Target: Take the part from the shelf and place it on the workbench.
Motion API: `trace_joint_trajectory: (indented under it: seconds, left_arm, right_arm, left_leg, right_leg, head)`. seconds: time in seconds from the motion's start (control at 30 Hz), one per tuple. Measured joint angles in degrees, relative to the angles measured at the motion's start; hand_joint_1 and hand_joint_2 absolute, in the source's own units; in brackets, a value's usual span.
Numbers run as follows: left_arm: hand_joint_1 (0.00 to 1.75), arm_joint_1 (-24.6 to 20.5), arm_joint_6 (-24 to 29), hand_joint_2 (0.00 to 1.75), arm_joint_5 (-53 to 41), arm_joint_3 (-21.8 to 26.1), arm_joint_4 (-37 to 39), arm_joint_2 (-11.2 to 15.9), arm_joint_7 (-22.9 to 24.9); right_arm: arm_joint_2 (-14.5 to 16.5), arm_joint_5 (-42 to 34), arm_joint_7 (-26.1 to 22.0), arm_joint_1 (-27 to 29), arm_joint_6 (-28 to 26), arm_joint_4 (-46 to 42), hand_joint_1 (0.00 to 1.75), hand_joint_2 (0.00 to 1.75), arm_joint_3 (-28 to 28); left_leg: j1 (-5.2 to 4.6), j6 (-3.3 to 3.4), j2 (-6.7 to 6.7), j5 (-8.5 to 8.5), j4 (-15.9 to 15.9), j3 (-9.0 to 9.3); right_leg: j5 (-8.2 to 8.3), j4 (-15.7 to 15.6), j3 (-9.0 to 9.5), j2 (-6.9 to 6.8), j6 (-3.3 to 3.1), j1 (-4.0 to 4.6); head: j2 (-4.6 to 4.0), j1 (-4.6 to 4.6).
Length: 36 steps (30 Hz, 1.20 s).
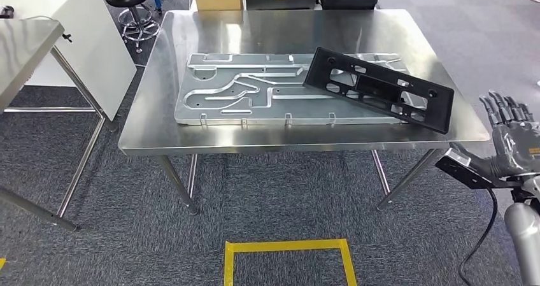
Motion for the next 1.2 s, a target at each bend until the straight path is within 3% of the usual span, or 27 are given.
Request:
trace_joint_trajectory:
  seconds: [0.03,0.1,0.13,0.17,0.2,0.27,0.3,0.37,0.4,0.47,0.5,0.57,0.63,0.67,0.7,0.73,0.77,0.8,0.87,0.9,0.97,1.0,1.03,1.13,1.17,1.2]
  left_arm:
    - [0.0,0.0,0.0,0.0,0.0,0.0,0.0,0.0,0.0]
    - [0.0,0.0,0.0,0.0,0.0,0.0,0.0,0.0,0.0]
    - [0.0,-0.1,0.1,0.0,0.0,0.0,0.0,0.1,0.0]
    - [0.0,-0.1,0.1,0.0,0.0,0.0,0.0,0.1,-0.1]
    - [0.0,-0.1,0.1,0.0,0.0,-0.1,0.0,0.1,-0.1]
    - [0.0,-0.2,0.1,0.0,0.1,-0.1,0.0,0.1,-0.1]
    - [0.0,-0.3,0.1,0.0,0.1,-0.1,0.0,0.1,-0.2]
    - [0.0,-0.6,0.2,0.0,0.1,-0.1,0.0,0.1,-0.1]
    - [0.0,-0.7,0.2,0.0,0.1,-0.1,0.0,0.1,0.0]
    - [0.0,-0.7,0.3,0.0,0.1,-0.3,0.0,0.1,0.3]
    - [0.0,-0.8,0.3,0.0,0.1,-0.4,0.0,0.1,0.4]
    - [0.0,-0.9,0.4,0.0,0.1,-0.7,0.0,0.0,0.7]
    - [0.0,-0.9,0.5,0.0,0.2,-1.0,0.0,0.1,1.1]
    - [0.0,-0.9,0.6,0.0,0.2,-1.2,0.0,0.1,1.3]
    - [0.0,-0.9,0.6,0.0,0.2,-1.4,0.0,0.1,1.5]
    - [0.0,-0.9,0.7,0.0,0.2,-1.5,0.0,0.1,1.6]
    - [0.0,-1.0,0.7,0.0,0.2,-1.5,0.0,0.1,1.6]
    - [0.0,-1.0,0.7,0.0,0.2,-1.6,0.0,0.1,1.6]
    - [0.0,-1.2,0.8,0.0,0.2,-1.7,0.0,0.1,1.6]
    - [0.0,-1.3,1.0,0.0,0.3,-1.8,0.0,0.1,1.5]
    - [0.0,-1.3,1.2,0.0,0.4,-2.0,0.0,0.1,1.2]
    - [0.0,-1.2,1.3,0.0,0.4,-2.0,0.0,0.2,1.1]
    - [0.0,-1.1,1.3,0.0,0.3,-2.2,0.0,0.2,0.9]
    - [0.0,-1.0,1.3,0.0,-0.1,-2.7,0.0,0.3,1.0]
    - [0.0,-1.0,1.3,0.0,-0.3,-2.8,0.0,0.4,1.2]
    - [0.0,-1.0,1.2,0.0,-0.5,-2.9,0.0,0.4,1.4]
  right_arm:
    - [0.5,0.0,0.0,0.7,-0.1,-0.4,0.0,0.0,-0.5]
    - [1.6,-0.3,-0.1,2.1,-0.7,-1.0,0.0,0.0,-1.6]
    - [2.3,-0.6,-0.2,2.7,-1.1,-1.3,0.0,0.0,-2.2]
    - [3.2,-1.2,-0.4,3.4,-1.8,-1.5,0.0,0.0,-2.9]
    - [4.3,-1.8,-0.7,4.1,-2.6,-1.7,0.0,0.0,-3.5]
    - [6.8,-3.2,-1.5,5.6,-4.5,-1.9,0.0,0.0,-4.7]
    - [8.0,-4.0,-2.1,6.4,-5.5,-1.9,0.0,0.0,-5.3]
    - [10.7,-5.9,-3.6,7.6,-7.5,-1.6,0.0,0.0,-6.7]
    - [12.1,-7.0,-4.4,8.0,-8.3,-1.2,0.0,0.0,-7.5]
    - [14.9,-9.8,-6.3,8.5,-9.3,0.6,0.0,0.0,-9.3]
    - [16.3,-11.2,-7.3,8.7,-9.6,2.1,0.0,0.0,-10.3]
    - [18.9,-13.9,-9.3,8.8,-10.0,6.2,0.0,0.0,-12.5]
    - [21.1,-16.5,-11.0,8.3,-9.9,11.6,0.0,0.0,-14.6]
    - [22.1,-17.9,-11.8,7.8,-9.8,15.1,0.0,0.0,-15.6]
    - [23.1,-19.3,-12.6,7.3,-9.8,19.0,0.0,0.0,-16.8]
    - [23.9,-20.6,-13.6,6.8,-9.8,23.1,0.0,0.0,-18.0]
    - [24.7,-21.4,-14.6,6.4,-10.1,26.7,0.0,0.0,-19.2]
    - [25.3,-21.9,-15.5,6.0,-10.4,29.9,0.0,0.0,-20.2]
    - [26.1,-22.6,-16.3,5.0,-10.3,35.2,0.0,0.0,-21.7]
    - [26.4,-23.2,-15.5,4.4,-9.5,38.0,0.0,0.0,-22.5]
    - [27.3,-25.4,-11.7,3.2,-5.8,44.4,0.0,0.87,-24.5]
    - [28.0,-26.8,-9.0,2.9,-3.5,47.8,0.0,1.31,-25.7]
    - [28.9,-28.1,-5.9,2.7,-1.5,51.2,0.0,1.75,-27.1]
    - [32.5,-28.9,6.0,3.0,0.9,59.2,0.0,0.44,-30.4]
    - [34.0,-28.3,10.4,3.2,1.2,61.1,0.0,0.44,-30.9]
    - [35.4,-27.8,14.6,3.3,1.8,62.7,0.0,0.87,-31.2]
  left_leg:
    - [0.05,-0.3,0.0,-2.39,1.9,-0.67]
    - [0.29,-0.75,0.05,-8.69,8.8,-2.31]
    - [0.38,-0.94,0.05,-10.6,12.4,-2.83]
    - [0.45,-1.08,0.05,-10.94,14.9,-2.73]
    - [0.51,-1.15,0.05,-9.92,15.7,-1.87]
    - [0.59,-1.03,0.03,-6.73,11.5,2.7]
    - [0.56,-0.86,-0.01,-6.5,7.2,6.04]
    - [0.38,-0.34,-0.09,-7.89,-0.2,10.87]
    - [0.21,-0.01,-0.08,-8.56,-1.9,11.73]
    - [0.16,0.83,0.17,-7.8,-2.4,11.2]
    - [0.2,1.3,0.36,-7.12,-2.5,10.73]
    - [0.32,2.03,0.71,-5.56,-2.7,9.21]
    - [0.14,2.26,0.82,-4.04,-2.6,7.24]
    - [0.06,2.23,0.86,-3.29,-2.4,6.19]
    - [0.01,2.16,0.89,-2.61,-2.2,5.12]
    - [-0.02,2.08,0.91,-2.01,-1.9,4.04]
    - [-0.04,1.97,0.9,-1.48,-1.6,3.07]
    - [-0.09,1.81,0.9,-1.01,-1.3,2.27]
    - [-0.22,1.26,1.08,-0.05,-0.9,1.28]
    - [-0.16,0.9,1.23,0.46,-0.9,1.08]
    - [0.07,0.15,1.45,1.3,-1.1,0.89]
    - [0.22,-0.23,1.35,0.57,-0.7,0.6]
    - [0.32,-0.57,1.22,-1.33,0.6,0.12]
    - [0.65,-1.49,0.98,-10.26,9.7,-1.88]
    - [0.71,-1.74,0.97,-11.42,13.0,-2.12]
    - [0.76,-1.93,0.97,-11.02,15.0,-1.74]
  right_leg:
    - [0.73,-0.2,-0.66,-0.08,-0.36,-0.16]
    - [2.09,-0.1,-2.35,-0.1,-0.73,-0.23]
    - [2.77,0.0,-3.27,-0.1,-0.74,-0.22]
    - [3.45,0.1,-4.23,-0.1,-0.68,-0.2]
    - [4.07,0.3,-5.22,-0.1,-0.58,-0.2]
    - [5.17,1.0,-7.13,-0.1,-0.24,-0.2]
    - [5.6,1.3,-7.91,-0.09,-0.01,-0.15]
    - [6.49,1.8,-8.74,-0.13,0.58,-0.04]
    - [7.01,1.8,-8.88,-0.13,0.91,-0.02]
    - [7.71,1.6,-8.99,-0.02,1.6,-0.18]
    - [6.79,2.0,-9.27,0.08,1.9,-0.31]
    - [1.48,6.0,-10.53,0.26,2.42,-0.53]
    - [-3.99,13.2,-12.03,0.29,2.81,-0.61]
    - [-4.6,16.2,-12.24,0.3,2.92,-0.62]
    - [-3.75,17.9,-11.77,0.31,2.92,-0.62]
    - [-1.98,17.7,-10.36,0.31,2.81,-0.61]
    - [-0.32,15.5,-8.0,0.31,2.56,-0.57]
    - [0.11,11.7,-4.82,0.31,2.16,-0.44]
    - [-1.61,3.4,0.84,0.29,1.3,-0.03]
    - [-2.6,0.8,2.23,0.29,0.89,0.23]
    - [-2.09,-0.6,2.23,0.22,0.21,0.46]
    - [-1.39,-0.8,1.83,0.12,-0.19,0.45]
    - [-0.6,-1.0,1.27,-0.03,-0.55,0.37]
    - [1.51,-0.8,-1.44,-0.28,-1.1,0.33]
    - [2.2,-0.5,-2.58,-0.28,-1.12,0.34]
    - [2.89,-0.2,-3.81,-0.26,-1.09,0.34]
  head:
    - [0.0,0.0]
    - [0.0,-0.01]
    - [0.0,-0.01]
    - [0.0,-0.01]
    - [0.0,-0.01]
    - [0.0,-0.01]
    - [0.0,-0.01]
    - [0.0,-0.01]
    - [0.0,-0.01]
    - [0.0,-0.02]
    - [0.0,-0.02]
    - [0.0,-0.01]
    - [0.0,-0.01]
    - [0.0,-0.01]
    - [0.0,-0.01]
    - [0.0,-0.01]
    - [0.0,-0.01]
    - [0.0,-0.01]
    - [0.0,-0.01]
    - [0.0,-0.02]
    - [0.0,-0.01]
    - [0.0,-0.01]
    - [0.0,-0.01]
    - [0.0,-0.02]
    - [0.0,-0.02]
    - [0.0,-0.03]
